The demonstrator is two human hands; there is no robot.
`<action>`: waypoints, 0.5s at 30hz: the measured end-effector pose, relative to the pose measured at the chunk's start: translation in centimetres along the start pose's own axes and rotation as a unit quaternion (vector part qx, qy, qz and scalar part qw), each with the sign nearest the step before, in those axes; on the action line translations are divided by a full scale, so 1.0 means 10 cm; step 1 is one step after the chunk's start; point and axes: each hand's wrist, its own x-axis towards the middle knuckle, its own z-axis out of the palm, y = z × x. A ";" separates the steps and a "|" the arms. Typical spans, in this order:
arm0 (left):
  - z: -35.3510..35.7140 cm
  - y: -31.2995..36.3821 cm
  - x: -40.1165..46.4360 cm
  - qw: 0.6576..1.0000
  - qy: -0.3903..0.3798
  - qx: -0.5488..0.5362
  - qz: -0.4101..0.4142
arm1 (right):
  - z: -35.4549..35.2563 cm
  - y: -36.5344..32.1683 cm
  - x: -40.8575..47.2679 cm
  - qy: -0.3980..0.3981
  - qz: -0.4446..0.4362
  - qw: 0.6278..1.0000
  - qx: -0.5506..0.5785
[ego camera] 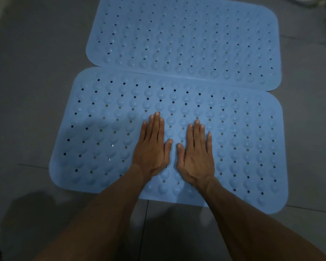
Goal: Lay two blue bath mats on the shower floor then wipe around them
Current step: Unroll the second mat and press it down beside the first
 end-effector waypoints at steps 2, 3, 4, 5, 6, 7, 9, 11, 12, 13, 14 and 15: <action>0.00 0.00 0.01 1.000 -0.004 0.001 -0.002 | -0.03 0.00 0.01 -0.013 0.001 1.000 0.009; 0.00 0.00 0.01 1.000 -0.008 0.003 -0.002 | -0.04 -0.01 0.02 -0.022 0.002 1.000 0.013; -0.01 0.01 0.02 1.000 -0.011 0.003 -0.003 | -0.06 -0.01 0.02 -0.031 0.003 0.999 0.016; -0.01 0.01 0.02 1.000 -0.016 0.002 -0.004 | -0.07 -0.01 0.02 -0.038 0.004 0.999 0.017; -0.02 0.01 0.02 1.000 -0.021 0.001 -0.005 | -0.07 -0.01 0.03 -0.043 0.005 0.999 0.017; -0.03 0.01 0.03 1.000 -0.027 0.003 -0.005 | -0.07 -0.01 0.03 -0.047 0.006 0.999 0.015; -0.04 0.01 0.03 0.999 -0.033 0.006 -0.006 | -0.07 -0.01 0.04 -0.050 0.007 0.999 0.013; -0.05 0.01 0.01 0.999 -0.038 0.013 -0.007 | -0.08 -0.02 0.03 -0.055 0.005 0.998 0.013; -0.05 0.00 0.01 0.999 -0.041 0.018 -0.006 | -0.09 -0.02 0.03 -0.061 0.005 0.998 0.013; -0.05 0.00 0.01 0.999 -0.042 0.022 -0.005 | -0.11 -0.02 0.04 -0.069 0.005 0.998 0.014; -0.06 0.00 0.02 0.999 -0.041 0.024 -0.005 | -0.13 -0.02 0.04 -0.079 0.005 0.997 0.015; -0.07 0.01 0.02 0.999 -0.043 0.026 -0.004 | -0.16 -0.03 0.05 -0.091 0.004 0.996 0.014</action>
